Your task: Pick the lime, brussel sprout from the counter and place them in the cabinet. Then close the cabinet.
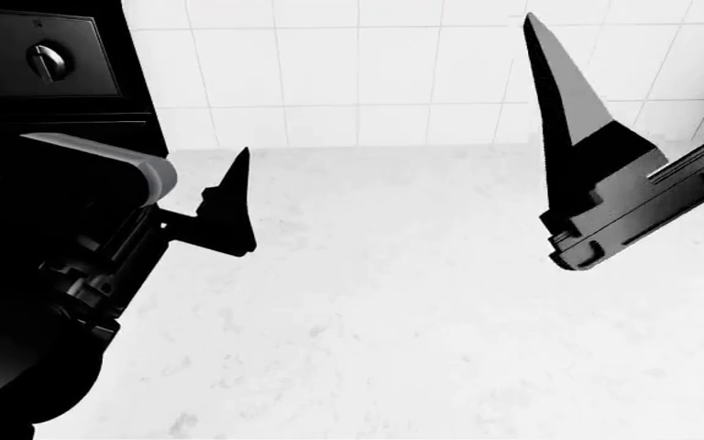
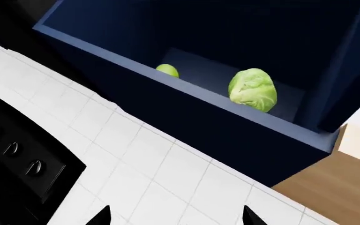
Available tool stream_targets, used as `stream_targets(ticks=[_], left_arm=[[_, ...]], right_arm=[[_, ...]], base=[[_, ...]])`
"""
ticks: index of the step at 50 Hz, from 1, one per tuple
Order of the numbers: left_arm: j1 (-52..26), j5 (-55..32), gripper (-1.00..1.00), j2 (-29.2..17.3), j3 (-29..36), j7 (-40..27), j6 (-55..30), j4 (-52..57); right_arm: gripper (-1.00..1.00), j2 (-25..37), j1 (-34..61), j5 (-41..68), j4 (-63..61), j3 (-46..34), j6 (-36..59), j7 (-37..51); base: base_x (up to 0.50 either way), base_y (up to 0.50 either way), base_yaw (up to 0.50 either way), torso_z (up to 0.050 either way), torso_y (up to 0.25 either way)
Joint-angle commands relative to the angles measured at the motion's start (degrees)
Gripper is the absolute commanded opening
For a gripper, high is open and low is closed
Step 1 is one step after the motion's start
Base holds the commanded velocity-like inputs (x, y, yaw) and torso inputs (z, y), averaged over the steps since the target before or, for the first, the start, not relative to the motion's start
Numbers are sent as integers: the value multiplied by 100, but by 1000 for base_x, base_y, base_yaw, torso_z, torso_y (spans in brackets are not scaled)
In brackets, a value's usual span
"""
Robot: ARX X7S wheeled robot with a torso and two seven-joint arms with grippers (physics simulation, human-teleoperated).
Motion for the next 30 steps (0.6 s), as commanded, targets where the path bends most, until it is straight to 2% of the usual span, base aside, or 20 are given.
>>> stream_targets(ticks=[1, 21, 26, 30], left_arm=[[218, 30, 100, -6, 96, 8, 41, -41], [232, 15, 100, -24, 113, -10, 64, -33], [210, 19, 100, -24, 132, -8, 61, -45], [189, 8, 100, -31, 133, -16, 52, -49]], right_arm=[[100, 356, -738, 102, 149, 436, -675, 388], [100, 1069, -2259, 480, 370, 1759, -2115, 1266], [100, 953, -2542, 796, 463, 2197, -2514, 1280], [100, 843, -2278, 1013, 505, 2193, -2598, 1268]], base=[[0, 0, 0, 0, 0], [0, 0, 0, 0, 0], [0, 0, 0, 0, 0], [0, 0, 0, 0, 0]])
